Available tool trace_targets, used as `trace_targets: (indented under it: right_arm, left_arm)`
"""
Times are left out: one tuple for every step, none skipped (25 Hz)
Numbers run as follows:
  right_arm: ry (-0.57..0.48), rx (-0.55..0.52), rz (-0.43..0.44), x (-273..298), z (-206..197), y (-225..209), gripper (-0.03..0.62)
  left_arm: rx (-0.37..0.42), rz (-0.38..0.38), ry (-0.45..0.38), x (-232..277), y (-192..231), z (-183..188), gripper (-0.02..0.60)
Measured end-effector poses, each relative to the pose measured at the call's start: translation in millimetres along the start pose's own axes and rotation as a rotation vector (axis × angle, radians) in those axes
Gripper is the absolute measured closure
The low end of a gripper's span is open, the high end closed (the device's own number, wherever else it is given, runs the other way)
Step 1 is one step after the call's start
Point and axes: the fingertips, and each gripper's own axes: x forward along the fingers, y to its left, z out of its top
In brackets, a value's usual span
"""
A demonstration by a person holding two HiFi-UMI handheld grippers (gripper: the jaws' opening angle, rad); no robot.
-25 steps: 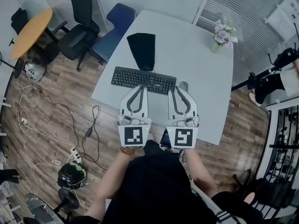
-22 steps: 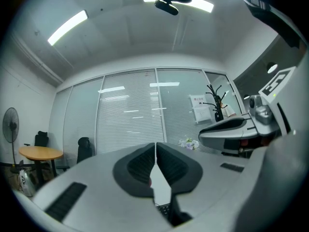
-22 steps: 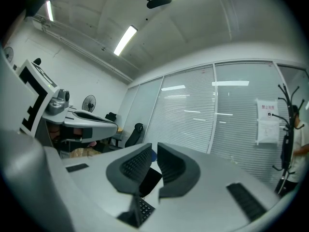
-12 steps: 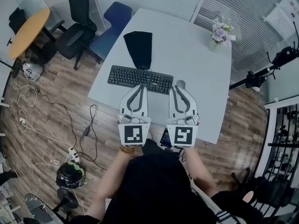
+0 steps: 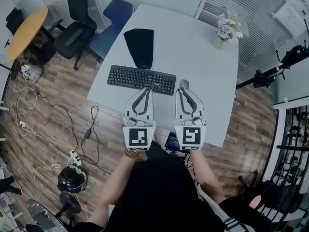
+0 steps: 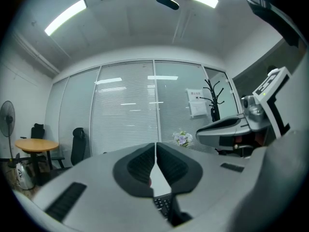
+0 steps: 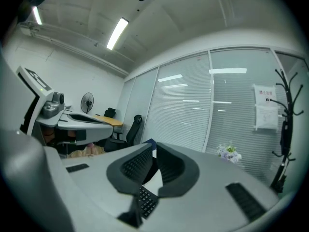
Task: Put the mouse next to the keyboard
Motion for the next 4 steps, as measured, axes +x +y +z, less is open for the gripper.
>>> trace_targets:
  right_arm:
    - [0.011, 0.018, 0.004, 1.3, -4.2, -0.9, 0.571]
    - [0.020, 0.031, 0.010, 2.7, -8.3, -1.3, 0.572]
    - [0.028, 0.040, 0.017, 4.1, -12.6, -1.6, 0.574]
    - [0.036, 0.048, 0.025, 5.4, -17.0, -1.7, 0.576]
  left_arm:
    - [-0.004, -0.002, 0.012, 1.0, -1.0, -4.5, 0.569]
    - [-0.010, -0.006, 0.029, 2.1, -2.3, -9.7, 0.569]
    - [-0.016, -0.011, 0.046, 3.5, -3.8, -14.8, 0.569]
    - [-0.021, -0.016, 0.062, 4.9, -5.4, -19.9, 0.568]
